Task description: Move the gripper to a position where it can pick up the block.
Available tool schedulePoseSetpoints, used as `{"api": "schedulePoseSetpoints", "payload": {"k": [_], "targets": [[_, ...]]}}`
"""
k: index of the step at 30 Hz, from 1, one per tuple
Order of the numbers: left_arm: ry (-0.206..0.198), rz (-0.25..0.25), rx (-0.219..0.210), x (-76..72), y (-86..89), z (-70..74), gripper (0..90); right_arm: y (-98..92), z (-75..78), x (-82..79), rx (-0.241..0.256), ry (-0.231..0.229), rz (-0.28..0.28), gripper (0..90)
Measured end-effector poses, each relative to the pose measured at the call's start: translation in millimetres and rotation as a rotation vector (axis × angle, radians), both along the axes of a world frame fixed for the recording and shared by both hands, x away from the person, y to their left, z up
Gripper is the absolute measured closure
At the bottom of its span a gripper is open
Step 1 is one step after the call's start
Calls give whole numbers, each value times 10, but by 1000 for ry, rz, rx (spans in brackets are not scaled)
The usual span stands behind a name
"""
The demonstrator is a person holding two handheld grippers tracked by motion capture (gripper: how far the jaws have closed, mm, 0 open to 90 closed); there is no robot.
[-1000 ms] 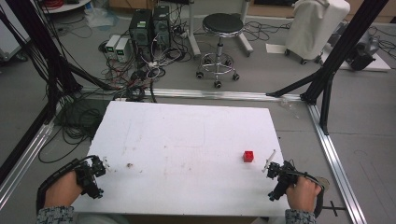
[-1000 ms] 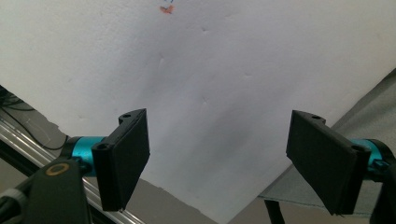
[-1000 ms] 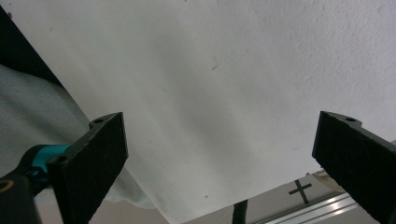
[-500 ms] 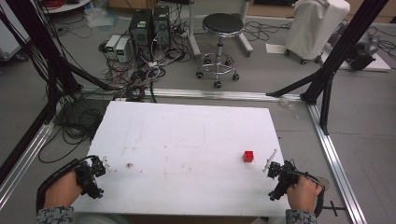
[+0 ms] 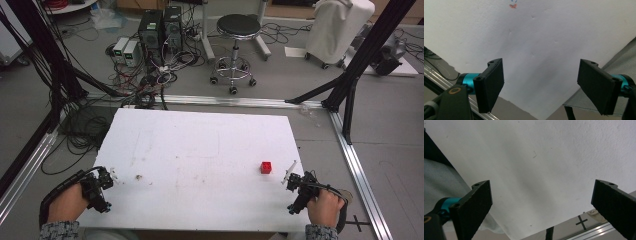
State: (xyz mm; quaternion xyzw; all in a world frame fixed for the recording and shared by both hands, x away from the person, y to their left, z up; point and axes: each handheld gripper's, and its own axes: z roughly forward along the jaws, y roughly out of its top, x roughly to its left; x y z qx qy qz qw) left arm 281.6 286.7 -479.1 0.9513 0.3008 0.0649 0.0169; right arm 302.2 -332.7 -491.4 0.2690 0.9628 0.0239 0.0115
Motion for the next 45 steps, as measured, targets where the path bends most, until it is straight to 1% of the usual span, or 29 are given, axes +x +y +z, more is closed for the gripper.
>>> {"api": "schedulePoseSetpoints", "payload": {"k": [3,4,6,7,8,9,12,14,15,16,17,21,22,24,26,27,28,31,33,35,36,37,38,39,40,41,43,44,45], "targets": [[-4,-2,-2,3,-2,2,217,5,-12,1,-3,4,2,26],[-7,0,-4,2,2,5,217,6,-13,-1,-5,2,13,26],[-13,5,-5,-1,12,10,217,19,-15,0,-3,3,6,26],[-9,6,-7,-2,16,14,217,21,-15,8,-7,0,14,26],[-14,10,-9,-7,20,15,217,27,-17,13,-10,-3,14,26],[-11,4,-6,-4,31,25,218,30,-17,34,-9,5,25,26],[-11,7,-9,-6,37,30,217,24,-8,58,-10,8,26,26],[-13,11,-11,-8,44,30,217,-1,22,106,-4,19,37,26],[-16,11,-13,-8,47,26,217,-1,22,106,-4,19,37,26],[-16,12,-14,-8,51,23,217,-14,38,126,-6,13,42,26],[-11,14,-16,-7,54,20,217,-43,74,170,-4,16,46,26],[-12,14,-15,-6,56,12,217,-85,137,237,-9,11,64,26],[-14,12,-14,-4,56,12,217,-115,173,291,-9,12,81,26],[-14,12,-16,-4,55,11,217,-130,194,318,-5,14,88,26],[-14,12,-15,-4,54,8,218,-169,258,401,-3,7,122,26],[-10,12,-16,-3,52,7,218,-169,258,401,-3,7,122,26],[-7,11,-16,-3,48,6,217,-182,307,452,-4,5,149,26],[-8,9,-15,-1,35,-1,217,-188,377,526,-25,-5,185,26],[-8,9,-19,-1,28,-3,218,-187,401,548,-31,-7,191,26],[-10,12,-23,-3,24,-8,217,-186,447,597,-39,-13,218,26],[-12,13,-23,-3,23,-11,217,-182,469,620,-43,-10,223,26],[-6,9,-20,3,28,-9,217,-172,507,668,-51,-7,244,26],[-6,9,-20,3,28,-9,217,-172,507,668,-51,-7,244,26],[-10,9,-20,3,30,-13,217,-159,540,722,-66,-10,275,26],[-7,9,-20,4,32,-13,217,-159,540,722,-66,-10,275,26],[-5,10,-21,5,33,-14,217,-130,574,766,-69,-11,290,26],[-9,11,-20,3,33,-17,217,-115,591,790,-65,-13,300,26],[-10,9,-19,6,31,-16,218,-80,620,839,-61,-18,317,26],[-11,7,-17,7,30,-16,218,-80,620,839,-61,-18,317,26]]}}
